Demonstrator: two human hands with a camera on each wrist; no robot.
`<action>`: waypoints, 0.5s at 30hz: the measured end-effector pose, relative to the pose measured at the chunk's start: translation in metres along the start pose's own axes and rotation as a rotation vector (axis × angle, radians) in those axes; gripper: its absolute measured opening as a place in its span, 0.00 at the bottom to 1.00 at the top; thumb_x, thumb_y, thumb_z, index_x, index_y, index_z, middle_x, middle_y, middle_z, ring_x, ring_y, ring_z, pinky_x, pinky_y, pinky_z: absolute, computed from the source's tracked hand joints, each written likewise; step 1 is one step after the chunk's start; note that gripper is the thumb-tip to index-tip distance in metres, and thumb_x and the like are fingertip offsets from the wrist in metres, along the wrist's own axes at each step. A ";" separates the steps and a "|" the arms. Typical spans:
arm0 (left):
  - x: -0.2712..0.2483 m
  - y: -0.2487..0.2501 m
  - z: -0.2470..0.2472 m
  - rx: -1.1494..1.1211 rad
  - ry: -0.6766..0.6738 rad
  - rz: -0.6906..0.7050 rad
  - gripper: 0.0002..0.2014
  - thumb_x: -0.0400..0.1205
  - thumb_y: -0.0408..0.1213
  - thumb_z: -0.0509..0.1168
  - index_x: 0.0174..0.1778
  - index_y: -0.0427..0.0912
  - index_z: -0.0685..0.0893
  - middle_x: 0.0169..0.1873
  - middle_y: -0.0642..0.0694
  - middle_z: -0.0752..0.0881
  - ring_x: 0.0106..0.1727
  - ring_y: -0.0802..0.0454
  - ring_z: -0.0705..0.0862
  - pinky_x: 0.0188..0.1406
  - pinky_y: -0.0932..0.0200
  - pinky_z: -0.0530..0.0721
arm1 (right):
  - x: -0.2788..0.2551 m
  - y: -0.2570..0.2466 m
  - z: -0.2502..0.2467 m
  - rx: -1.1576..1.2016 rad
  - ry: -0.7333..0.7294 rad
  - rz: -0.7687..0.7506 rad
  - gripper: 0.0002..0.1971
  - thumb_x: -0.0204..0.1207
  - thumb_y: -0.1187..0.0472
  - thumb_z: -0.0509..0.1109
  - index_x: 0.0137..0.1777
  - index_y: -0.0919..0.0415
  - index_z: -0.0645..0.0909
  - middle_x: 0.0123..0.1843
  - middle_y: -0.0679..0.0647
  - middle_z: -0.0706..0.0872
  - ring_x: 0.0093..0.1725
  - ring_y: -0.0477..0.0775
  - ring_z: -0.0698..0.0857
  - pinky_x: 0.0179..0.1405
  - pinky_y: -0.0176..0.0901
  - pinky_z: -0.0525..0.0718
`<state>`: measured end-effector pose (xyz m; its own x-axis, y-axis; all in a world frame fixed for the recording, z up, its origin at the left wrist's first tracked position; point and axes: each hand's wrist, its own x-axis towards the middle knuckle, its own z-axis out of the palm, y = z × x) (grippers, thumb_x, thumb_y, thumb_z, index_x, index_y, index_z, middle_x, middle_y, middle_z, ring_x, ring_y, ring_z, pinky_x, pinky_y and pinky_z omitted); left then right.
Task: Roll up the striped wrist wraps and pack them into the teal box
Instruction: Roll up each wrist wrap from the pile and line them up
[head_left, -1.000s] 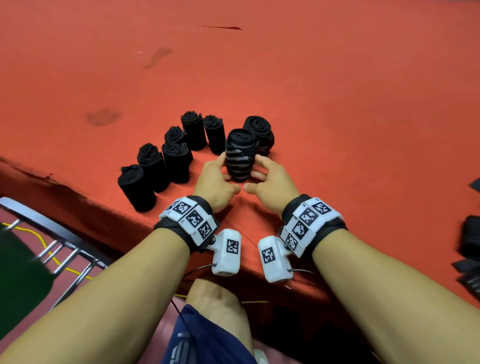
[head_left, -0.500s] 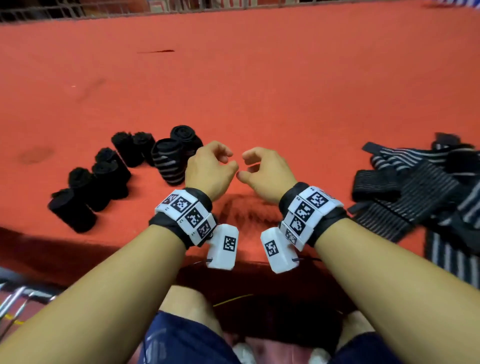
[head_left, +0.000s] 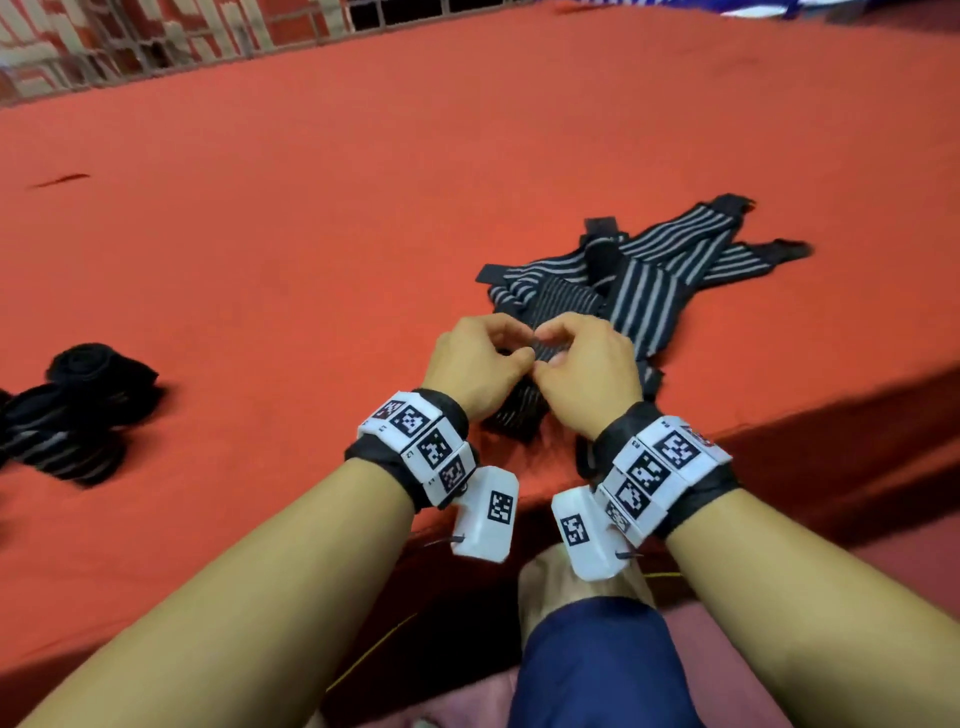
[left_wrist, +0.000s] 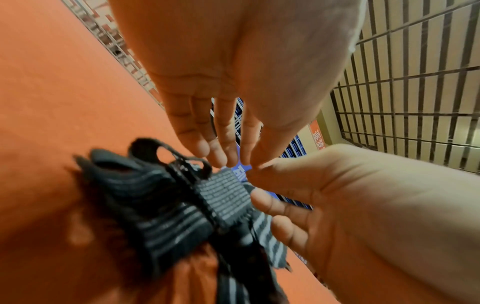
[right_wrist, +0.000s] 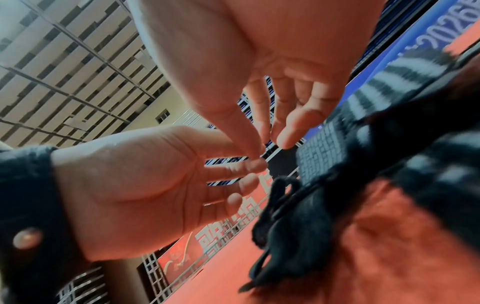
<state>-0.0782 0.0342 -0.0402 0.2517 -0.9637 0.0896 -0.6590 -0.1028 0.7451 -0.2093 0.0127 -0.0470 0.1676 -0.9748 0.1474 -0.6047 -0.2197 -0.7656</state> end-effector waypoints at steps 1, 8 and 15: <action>0.003 0.005 0.009 0.001 -0.019 0.011 0.07 0.79 0.37 0.73 0.52 0.52 0.91 0.41 0.59 0.88 0.47 0.59 0.86 0.50 0.66 0.79 | 0.002 0.008 -0.006 0.006 0.028 0.018 0.13 0.71 0.63 0.75 0.55 0.52 0.87 0.53 0.54 0.89 0.58 0.56 0.86 0.62 0.44 0.81; 0.017 0.030 0.052 -0.001 -0.114 0.053 0.12 0.81 0.43 0.74 0.60 0.54 0.89 0.58 0.58 0.90 0.53 0.59 0.87 0.57 0.61 0.82 | 0.018 0.054 -0.046 0.062 0.206 0.223 0.26 0.76 0.62 0.76 0.72 0.57 0.73 0.71 0.56 0.73 0.57 0.53 0.78 0.51 0.34 0.66; 0.027 0.033 0.074 0.004 -0.180 0.028 0.23 0.78 0.41 0.77 0.70 0.54 0.83 0.64 0.53 0.87 0.60 0.48 0.86 0.68 0.49 0.82 | 0.039 0.084 -0.043 0.162 0.174 0.377 0.34 0.74 0.57 0.80 0.75 0.65 0.70 0.67 0.59 0.83 0.69 0.62 0.81 0.65 0.49 0.78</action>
<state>-0.1457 -0.0132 -0.0619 0.1026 -0.9947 -0.0101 -0.6668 -0.0763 0.7413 -0.2868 -0.0457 -0.0785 -0.1826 -0.9808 -0.0681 -0.4666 0.1474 -0.8721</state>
